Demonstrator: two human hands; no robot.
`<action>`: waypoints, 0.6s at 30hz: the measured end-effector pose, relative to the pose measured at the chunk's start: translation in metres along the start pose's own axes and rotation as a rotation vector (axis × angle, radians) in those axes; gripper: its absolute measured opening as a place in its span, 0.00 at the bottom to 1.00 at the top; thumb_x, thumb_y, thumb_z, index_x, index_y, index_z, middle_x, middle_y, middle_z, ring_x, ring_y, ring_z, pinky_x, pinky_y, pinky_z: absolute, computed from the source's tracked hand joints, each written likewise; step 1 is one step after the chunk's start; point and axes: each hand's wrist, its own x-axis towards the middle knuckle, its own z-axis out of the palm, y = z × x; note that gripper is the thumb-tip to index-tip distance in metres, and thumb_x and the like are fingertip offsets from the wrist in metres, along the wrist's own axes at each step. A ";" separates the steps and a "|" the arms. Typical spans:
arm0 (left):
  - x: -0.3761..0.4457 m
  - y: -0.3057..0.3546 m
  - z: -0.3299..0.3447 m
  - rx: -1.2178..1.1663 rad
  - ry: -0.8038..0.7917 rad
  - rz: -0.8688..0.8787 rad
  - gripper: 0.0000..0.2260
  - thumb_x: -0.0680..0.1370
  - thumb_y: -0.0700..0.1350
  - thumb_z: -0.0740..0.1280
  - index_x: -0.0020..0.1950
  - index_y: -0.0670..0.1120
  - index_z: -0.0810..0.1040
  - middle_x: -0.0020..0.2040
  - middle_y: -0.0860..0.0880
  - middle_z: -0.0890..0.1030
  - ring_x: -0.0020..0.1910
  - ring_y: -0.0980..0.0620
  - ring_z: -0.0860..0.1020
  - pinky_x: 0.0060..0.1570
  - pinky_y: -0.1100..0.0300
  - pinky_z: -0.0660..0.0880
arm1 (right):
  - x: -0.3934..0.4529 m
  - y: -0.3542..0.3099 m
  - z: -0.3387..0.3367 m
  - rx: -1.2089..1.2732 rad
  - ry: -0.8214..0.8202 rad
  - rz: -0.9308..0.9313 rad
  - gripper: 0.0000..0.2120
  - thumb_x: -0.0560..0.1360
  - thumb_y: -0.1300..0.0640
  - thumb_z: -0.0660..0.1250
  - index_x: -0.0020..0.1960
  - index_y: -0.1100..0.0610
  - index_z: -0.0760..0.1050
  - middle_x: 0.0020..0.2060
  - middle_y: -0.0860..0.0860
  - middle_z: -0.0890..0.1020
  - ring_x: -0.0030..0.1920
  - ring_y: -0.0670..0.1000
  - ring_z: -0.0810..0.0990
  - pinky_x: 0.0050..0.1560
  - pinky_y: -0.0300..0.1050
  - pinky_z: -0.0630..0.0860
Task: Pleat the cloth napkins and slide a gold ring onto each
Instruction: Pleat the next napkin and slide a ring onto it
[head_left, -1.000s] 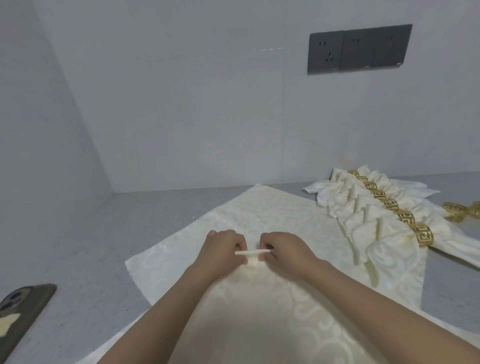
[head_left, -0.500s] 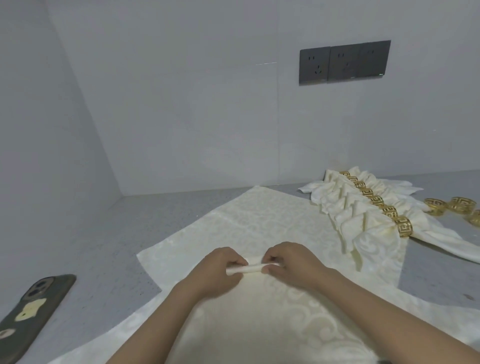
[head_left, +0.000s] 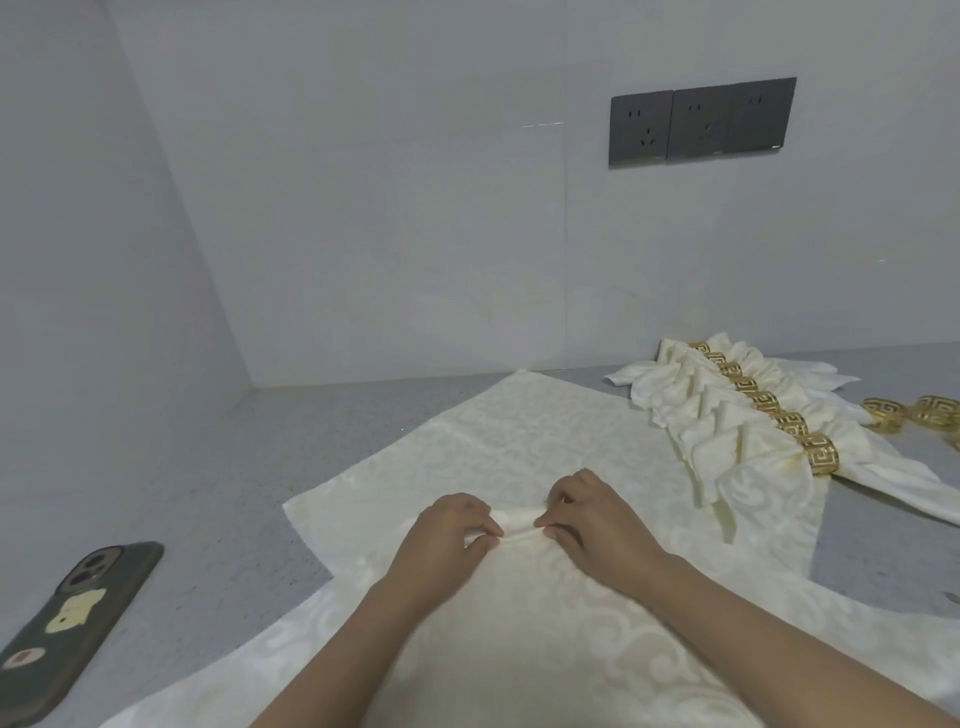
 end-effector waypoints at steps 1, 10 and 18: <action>0.000 0.000 0.000 0.004 -0.005 -0.008 0.06 0.76 0.46 0.68 0.48 0.53 0.84 0.52 0.61 0.73 0.54 0.64 0.69 0.56 0.69 0.65 | 0.001 -0.001 -0.001 0.012 -0.031 0.012 0.05 0.70 0.58 0.68 0.42 0.53 0.83 0.38 0.47 0.78 0.40 0.50 0.75 0.39 0.39 0.69; 0.028 0.010 -0.008 -0.046 -0.131 -0.227 0.07 0.66 0.51 0.77 0.33 0.50 0.83 0.37 0.54 0.81 0.40 0.56 0.78 0.41 0.60 0.74 | 0.029 -0.015 -0.010 0.140 -0.273 0.493 0.13 0.70 0.48 0.73 0.30 0.48 0.72 0.32 0.42 0.77 0.41 0.45 0.74 0.43 0.37 0.68; 0.050 0.016 -0.021 0.093 -0.348 -0.325 0.19 0.66 0.54 0.76 0.48 0.55 0.69 0.50 0.54 0.73 0.54 0.49 0.67 0.47 0.59 0.65 | 0.057 -0.014 -0.012 -0.080 -0.554 0.479 0.23 0.72 0.49 0.70 0.63 0.51 0.68 0.58 0.50 0.76 0.62 0.53 0.67 0.59 0.46 0.60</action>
